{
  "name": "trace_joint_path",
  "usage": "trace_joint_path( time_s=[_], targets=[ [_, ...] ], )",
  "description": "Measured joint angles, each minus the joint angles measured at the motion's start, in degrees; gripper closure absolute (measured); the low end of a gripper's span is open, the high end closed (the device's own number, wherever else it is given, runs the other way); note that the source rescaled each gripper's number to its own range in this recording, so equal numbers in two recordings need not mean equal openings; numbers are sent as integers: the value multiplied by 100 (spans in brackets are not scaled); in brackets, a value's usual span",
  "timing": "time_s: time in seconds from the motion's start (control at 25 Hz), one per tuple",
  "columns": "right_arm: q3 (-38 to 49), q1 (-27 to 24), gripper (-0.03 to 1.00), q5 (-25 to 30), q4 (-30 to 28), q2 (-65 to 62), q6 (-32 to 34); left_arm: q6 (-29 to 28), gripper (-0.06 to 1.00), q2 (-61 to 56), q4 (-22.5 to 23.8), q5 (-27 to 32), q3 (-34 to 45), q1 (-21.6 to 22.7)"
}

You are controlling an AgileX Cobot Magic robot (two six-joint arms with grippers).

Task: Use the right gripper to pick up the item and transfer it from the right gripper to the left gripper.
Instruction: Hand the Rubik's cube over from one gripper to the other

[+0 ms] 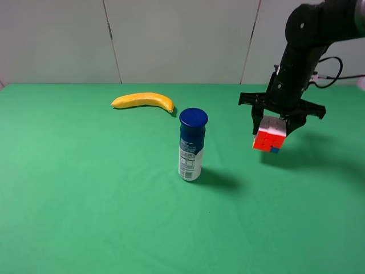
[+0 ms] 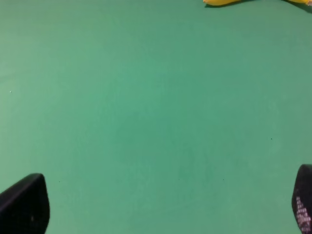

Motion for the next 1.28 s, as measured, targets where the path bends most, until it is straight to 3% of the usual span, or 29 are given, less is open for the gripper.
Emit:
trace_joint_path(
  time_s=[0.24,0.64,0.96,1.28],
  targets=[
    [-635,0,91,607,66,0,-1169,0,-6,0,0,0,0,0],
    [-1379,0,91,998,455,0,-2104,0,-6,0,0,0,0,0],
    [-2005,0,91,1001,1276,0,-2346,0,-6,0,0,0,0,0],
    [-2066,0,91,793,2481,0,-3067,0,-6,0,0,0,0,0]
  ],
)
